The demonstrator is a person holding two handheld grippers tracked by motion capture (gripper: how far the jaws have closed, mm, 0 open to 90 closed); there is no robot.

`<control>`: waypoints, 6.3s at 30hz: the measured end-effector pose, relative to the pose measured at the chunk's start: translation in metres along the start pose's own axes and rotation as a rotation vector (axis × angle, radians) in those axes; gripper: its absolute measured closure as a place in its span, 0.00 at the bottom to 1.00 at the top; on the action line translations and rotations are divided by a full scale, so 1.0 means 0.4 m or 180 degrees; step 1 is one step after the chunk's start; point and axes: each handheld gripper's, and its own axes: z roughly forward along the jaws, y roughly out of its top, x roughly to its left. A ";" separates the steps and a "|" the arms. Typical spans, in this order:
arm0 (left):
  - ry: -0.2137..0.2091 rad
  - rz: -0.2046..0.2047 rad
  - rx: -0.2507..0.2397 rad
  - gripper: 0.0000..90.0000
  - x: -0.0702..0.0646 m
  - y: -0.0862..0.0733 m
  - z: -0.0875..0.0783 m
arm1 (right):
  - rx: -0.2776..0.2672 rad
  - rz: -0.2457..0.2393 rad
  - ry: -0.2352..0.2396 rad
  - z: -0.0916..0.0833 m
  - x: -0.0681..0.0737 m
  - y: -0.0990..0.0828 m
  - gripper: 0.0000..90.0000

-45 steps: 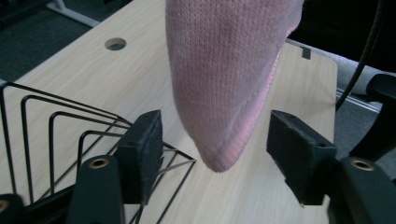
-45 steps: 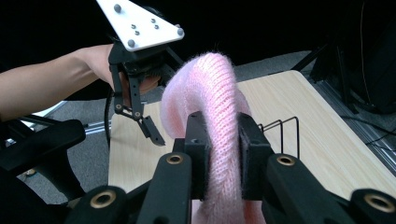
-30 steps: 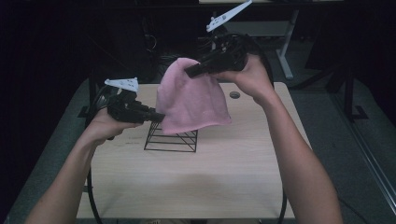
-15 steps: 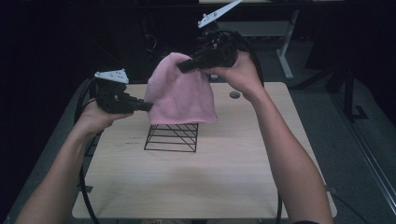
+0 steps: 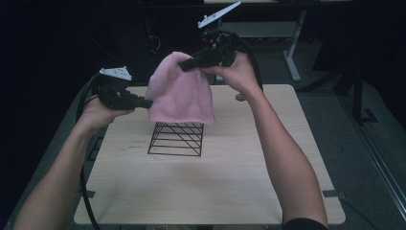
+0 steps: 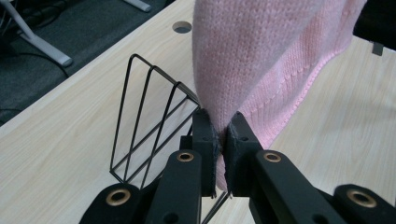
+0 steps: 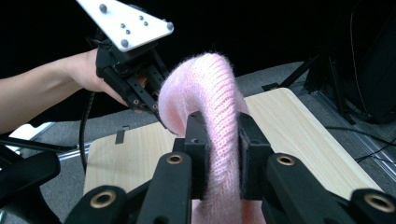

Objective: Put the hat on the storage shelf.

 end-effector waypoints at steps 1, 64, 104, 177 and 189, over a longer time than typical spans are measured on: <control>0.0012 0.0011 0.0017 0.94 0.002 0.000 0.002 | 0.0006 0.0006 -0.0006 0.002 -0.003 -0.001 0.86; 0.0135 -0.0047 0.0373 0.94 0.018 -0.160 0.053 | 0.0273 0.0044 0.0329 0.152 0.022 -0.105 0.84; 0.0271 -0.0008 0.0882 0.94 0.017 -0.229 0.136 | 0.0480 0.0244 0.0455 0.246 0.010 -0.209 0.83; 0.0165 -0.0252 0.0829 0.70 0.024 -0.295 0.141 | 0.0407 0.0402 0.0299 0.165 0.001 -0.302 0.59; 0.0180 -0.0336 0.0717 0.63 0.014 -0.287 0.124 | 0.0321 0.0487 0.0106 0.105 -0.014 -0.333 0.53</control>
